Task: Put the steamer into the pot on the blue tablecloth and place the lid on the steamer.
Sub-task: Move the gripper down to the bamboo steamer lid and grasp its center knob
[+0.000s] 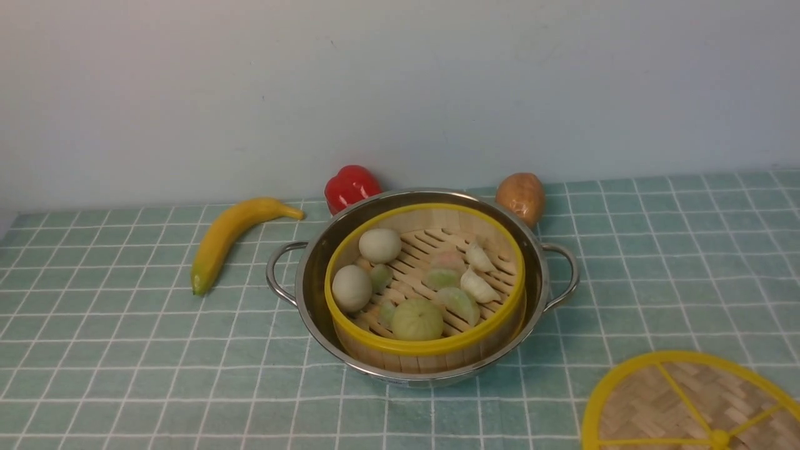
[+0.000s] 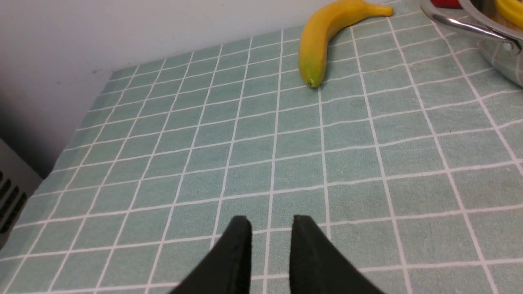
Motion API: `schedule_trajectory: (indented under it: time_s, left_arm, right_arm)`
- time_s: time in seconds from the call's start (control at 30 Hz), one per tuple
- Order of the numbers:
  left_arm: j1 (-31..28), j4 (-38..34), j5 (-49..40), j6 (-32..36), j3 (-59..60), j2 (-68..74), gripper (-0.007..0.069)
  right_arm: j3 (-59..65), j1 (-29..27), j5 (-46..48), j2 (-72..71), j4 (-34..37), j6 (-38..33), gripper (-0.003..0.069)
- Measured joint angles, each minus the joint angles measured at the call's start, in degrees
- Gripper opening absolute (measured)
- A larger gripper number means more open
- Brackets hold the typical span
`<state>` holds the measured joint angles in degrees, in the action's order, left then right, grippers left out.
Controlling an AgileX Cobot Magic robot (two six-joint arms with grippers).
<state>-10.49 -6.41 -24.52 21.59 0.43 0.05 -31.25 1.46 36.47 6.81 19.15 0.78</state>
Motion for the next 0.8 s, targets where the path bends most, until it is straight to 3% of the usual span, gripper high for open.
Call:
schedule_trajectory:
  time_s: [0.13, 0.3, 0.6, 0.8]
  left_arm:
    - [0.0, 0.0, 0.0, 0.0, 0.0, 0.0, 0.0153]
    - [0.0, 0.0, 0.0, 0.0, 0.0, 0.0, 0.016]
    - [3.82, 0.0, 0.0, 0.0, 0.0, -0.05, 0.0179]
    - [4.06, 0.02, 0.0, 0.0, 0.0, -0.07, 0.0188]
  right_arm:
    - [-4.01, 0.0, 2.94, 3.13, 9.19, 0.43, 0.024]
    - [-4.26, 0.0, 4.44, 3.59, 13.54, 0.03, 0.024]
    - [-4.26, 0.0, 12.56, 4.62, 13.0, -5.05, 0.024]
    - [-4.32, 0.0, 23.07, 15.53, 10.15, -10.67, 0.024]
